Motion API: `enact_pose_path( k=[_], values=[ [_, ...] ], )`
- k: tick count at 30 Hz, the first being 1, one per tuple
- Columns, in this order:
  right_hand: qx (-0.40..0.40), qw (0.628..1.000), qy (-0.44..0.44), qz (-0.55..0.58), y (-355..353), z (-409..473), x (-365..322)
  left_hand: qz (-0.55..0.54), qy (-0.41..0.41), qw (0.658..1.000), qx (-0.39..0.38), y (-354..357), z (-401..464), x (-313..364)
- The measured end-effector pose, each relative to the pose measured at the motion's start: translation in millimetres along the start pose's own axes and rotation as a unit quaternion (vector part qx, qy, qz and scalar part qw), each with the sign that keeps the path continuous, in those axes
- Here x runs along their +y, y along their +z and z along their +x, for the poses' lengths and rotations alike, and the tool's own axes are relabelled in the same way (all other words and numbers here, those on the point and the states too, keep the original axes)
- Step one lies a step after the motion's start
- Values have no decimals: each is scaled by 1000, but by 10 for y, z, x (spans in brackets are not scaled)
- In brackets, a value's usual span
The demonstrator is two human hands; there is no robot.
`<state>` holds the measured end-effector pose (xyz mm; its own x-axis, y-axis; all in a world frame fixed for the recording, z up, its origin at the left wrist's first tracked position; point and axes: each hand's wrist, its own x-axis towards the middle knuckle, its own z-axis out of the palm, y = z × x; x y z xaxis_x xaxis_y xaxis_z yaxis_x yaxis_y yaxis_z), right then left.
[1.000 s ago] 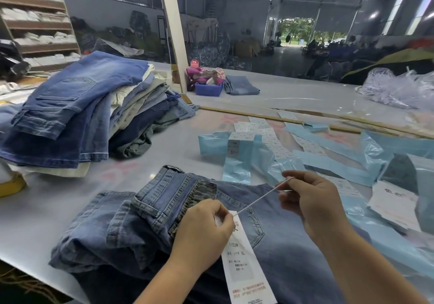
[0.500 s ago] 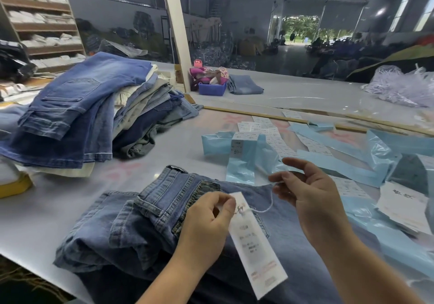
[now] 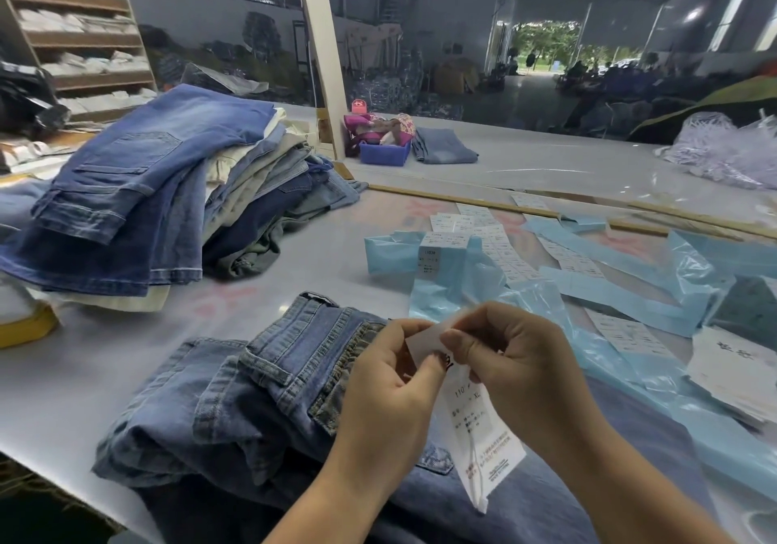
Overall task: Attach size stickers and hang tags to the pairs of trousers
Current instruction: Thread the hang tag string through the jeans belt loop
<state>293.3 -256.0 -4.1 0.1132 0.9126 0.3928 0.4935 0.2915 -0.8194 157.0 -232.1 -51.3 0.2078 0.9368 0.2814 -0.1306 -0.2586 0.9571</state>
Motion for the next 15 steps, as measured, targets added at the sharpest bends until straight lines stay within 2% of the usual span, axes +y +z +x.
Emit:
enact_pose_path(
  k=[4, 9, 15],
  values=[
    [-21, 999, 16, 24, 8, 4, 15, -33, -12, 999, -34, -25, -19, -4],
    [-84, 991, 42, 96, -47, 36, -20, -175, -96, 976, -92, -188, 32, 30],
    [-143, 980, 61, 122, -21, 85, -10, -112, -109, 980, -122, -241, 96, 124]
  ],
)
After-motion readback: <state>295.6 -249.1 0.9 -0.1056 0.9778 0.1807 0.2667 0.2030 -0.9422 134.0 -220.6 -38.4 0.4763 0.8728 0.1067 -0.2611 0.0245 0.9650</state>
